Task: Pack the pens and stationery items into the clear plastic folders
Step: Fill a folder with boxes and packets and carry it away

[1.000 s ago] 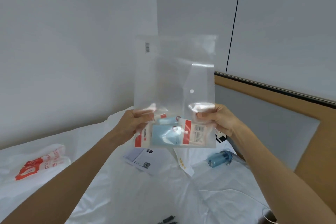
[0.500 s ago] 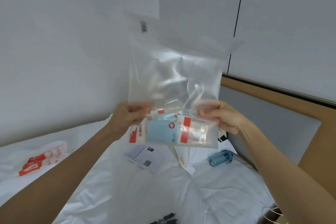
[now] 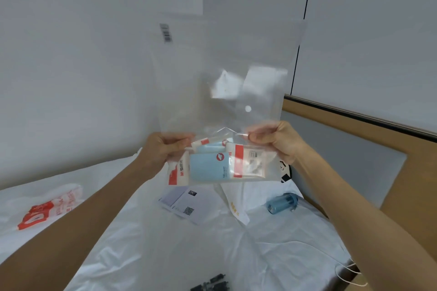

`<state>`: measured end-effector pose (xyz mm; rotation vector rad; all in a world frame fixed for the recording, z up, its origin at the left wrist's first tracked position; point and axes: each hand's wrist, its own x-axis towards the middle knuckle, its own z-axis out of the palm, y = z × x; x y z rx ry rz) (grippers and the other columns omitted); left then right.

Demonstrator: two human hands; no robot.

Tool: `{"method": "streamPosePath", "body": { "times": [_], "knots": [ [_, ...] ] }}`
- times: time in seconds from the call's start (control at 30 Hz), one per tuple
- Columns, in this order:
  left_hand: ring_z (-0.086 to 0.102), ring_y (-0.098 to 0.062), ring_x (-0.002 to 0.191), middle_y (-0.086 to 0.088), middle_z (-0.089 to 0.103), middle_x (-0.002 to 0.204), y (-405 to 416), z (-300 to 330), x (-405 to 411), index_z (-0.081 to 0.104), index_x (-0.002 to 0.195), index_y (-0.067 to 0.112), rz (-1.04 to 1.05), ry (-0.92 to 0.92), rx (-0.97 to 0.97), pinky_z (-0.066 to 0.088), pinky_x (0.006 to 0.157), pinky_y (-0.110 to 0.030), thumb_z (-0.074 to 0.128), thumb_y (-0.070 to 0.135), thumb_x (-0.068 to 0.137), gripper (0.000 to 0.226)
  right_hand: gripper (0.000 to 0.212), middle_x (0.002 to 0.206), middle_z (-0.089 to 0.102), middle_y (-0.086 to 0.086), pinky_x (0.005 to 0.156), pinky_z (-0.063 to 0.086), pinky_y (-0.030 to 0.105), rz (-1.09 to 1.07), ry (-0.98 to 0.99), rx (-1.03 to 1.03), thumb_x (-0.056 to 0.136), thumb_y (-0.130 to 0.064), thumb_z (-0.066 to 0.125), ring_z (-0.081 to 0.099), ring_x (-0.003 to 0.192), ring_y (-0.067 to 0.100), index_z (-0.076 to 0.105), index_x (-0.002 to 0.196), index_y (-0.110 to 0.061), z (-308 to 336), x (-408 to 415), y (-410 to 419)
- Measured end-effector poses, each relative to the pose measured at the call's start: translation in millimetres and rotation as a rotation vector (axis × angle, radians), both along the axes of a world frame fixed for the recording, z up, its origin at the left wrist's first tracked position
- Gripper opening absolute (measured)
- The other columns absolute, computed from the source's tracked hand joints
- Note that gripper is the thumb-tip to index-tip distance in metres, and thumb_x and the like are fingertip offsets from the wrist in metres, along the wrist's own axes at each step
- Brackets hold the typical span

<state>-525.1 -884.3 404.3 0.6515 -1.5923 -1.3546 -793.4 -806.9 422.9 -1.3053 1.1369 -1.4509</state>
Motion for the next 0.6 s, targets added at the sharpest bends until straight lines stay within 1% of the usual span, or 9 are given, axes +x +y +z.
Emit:
{"method": "streamPosePath", "body": {
  "times": [0.07, 0.17, 0.27, 0.33, 0.4, 0.43, 0.5, 0.53, 0.6],
  "knots": [
    [0.068, -0.006, 0.069, 0.003, 0.074, 0.077, -3.2, 4.4, 0.6, 0.079, 0.074, 0.024, -0.010, -0.001, -0.019, 0.051, 0.060, -0.015, 0.058, -0.008, 0.084, 0.039, 0.036, 0.069, 0.073, 0.003, 0.059, 0.055, 0.020, -0.013, 0.003, -0.006, 0.074, 0.016, 0.063, 0.071, 0.063, 0.013, 0.077, 0.063, -0.016, 4.4, -2.5, -2.4],
    [0.068, -0.007, 0.071, 0.003, 0.074, 0.080, -6.7, 11.7, 3.4, 0.079, 0.076, 0.026, -0.055, -0.020, -0.034, 0.053, 0.063, -0.018, 0.064, -0.002, 0.080, 0.032, 0.026, 0.078, 0.074, 0.006, 0.065, 0.056, 0.023, 0.018, 0.029, -0.019, 0.069, 0.010, 0.069, 0.071, 0.071, 0.016, 0.077, 0.074, -0.014, 8.4, -8.7, -6.2],
    [0.066, -0.011, 0.067, 0.003, 0.073, 0.082, -11.4, 15.3, 5.5, 0.079, 0.079, 0.023, -0.082, -0.082, -0.015, 0.049, 0.058, -0.022, 0.070, 0.003, 0.074, 0.022, 0.034, 0.091, 0.074, 0.008, 0.072, 0.057, 0.028, 0.082, 0.049, -0.012, 0.061, 0.002, 0.072, 0.070, 0.079, 0.019, 0.077, 0.090, -0.016, 7.8, -9.7, -7.4],
    [0.070, -0.016, 0.066, -0.001, 0.074, 0.091, -15.7, 12.2, 5.5, 0.075, 0.094, 0.020, -0.111, -0.089, 0.031, 0.048, 0.053, -0.022, 0.064, 0.001, 0.079, 0.026, 0.038, 0.096, 0.074, 0.006, 0.074, 0.057, 0.028, 0.104, 0.053, 0.001, 0.063, 0.004, 0.071, 0.071, 0.080, 0.018, 0.077, 0.093, -0.018, 4.9, -8.9, -10.1],
    [0.072, -0.018, 0.066, -0.003, 0.073, 0.100, -14.6, 8.5, 4.5, 0.064, 0.112, 0.020, -0.164, -0.083, 0.069, 0.049, 0.045, -0.020, 0.065, 0.002, 0.079, 0.038, 0.039, 0.095, 0.074, 0.003, 0.072, 0.056, 0.025, 0.093, 0.073, 0.012, 0.070, 0.011, 0.067, 0.071, 0.080, 0.015, 0.078, 0.091, -0.020, 1.4, -8.7, -12.6],
    [0.072, -0.018, 0.067, -0.004, 0.073, 0.102, -15.8, 5.7, 4.7, 0.062, 0.116, 0.020, -0.179, -0.088, 0.064, 0.049, 0.043, -0.020, 0.066, 0.003, 0.078, 0.041, 0.040, 0.096, 0.074, 0.004, 0.071, 0.056, 0.023, 0.096, 0.090, 0.009, 0.073, 0.013, 0.065, 0.071, 0.081, 0.014, 0.077, 0.091, -0.020, -0.4, -8.9, -13.1],
    [0.072, -0.017, 0.067, -0.003, 0.073, 0.101, -16.3, 2.2, 5.3, 0.063, 0.114, 0.018, -0.179, -0.085, 0.077, 0.050, 0.043, -0.020, 0.061, 0.004, 0.081, 0.036, 0.038, 0.096, 0.074, 0.004, 0.069, 0.056, 0.022, 0.075, 0.084, 0.011, 0.075, 0.016, 0.062, 0.072, 0.081, 0.016, 0.077, 0.089, -0.016, -4.7, -8.2, -12.6],
    [0.072, -0.017, 0.067, -0.002, 0.074, 0.099, -14.2, 1.3, 4.9, 0.067, 0.110, 0.018, -0.172, -0.089, 0.080, 0.050, 0.043, -0.020, 0.058, 0.002, 0.083, 0.032, 0.037, 0.091, 0.075, 0.005, 0.066, 0.056, 0.023, 0.058, 0.070, 0.020, 0.073, 0.016, 0.063, 0.072, 0.078, 0.017, 0.078, 0.086, -0.015, -7.1, -8.0, -13.0],
    [0.072, -0.017, 0.070, 0.000, 0.074, 0.096, -15.2, -2.7, 1.6, 0.076, 0.094, 0.022, -0.142, -0.116, 0.074, 0.049, 0.046, -0.020, 0.063, 0.003, 0.080, 0.027, 0.029, 0.082, 0.074, 0.008, 0.061, 0.056, 0.025, 0.038, 0.011, 0.050, 0.066, 0.011, 0.068, 0.072, 0.072, 0.019, 0.075, 0.084, -0.009, -10.7, -10.0, -14.0]
  ]
}}
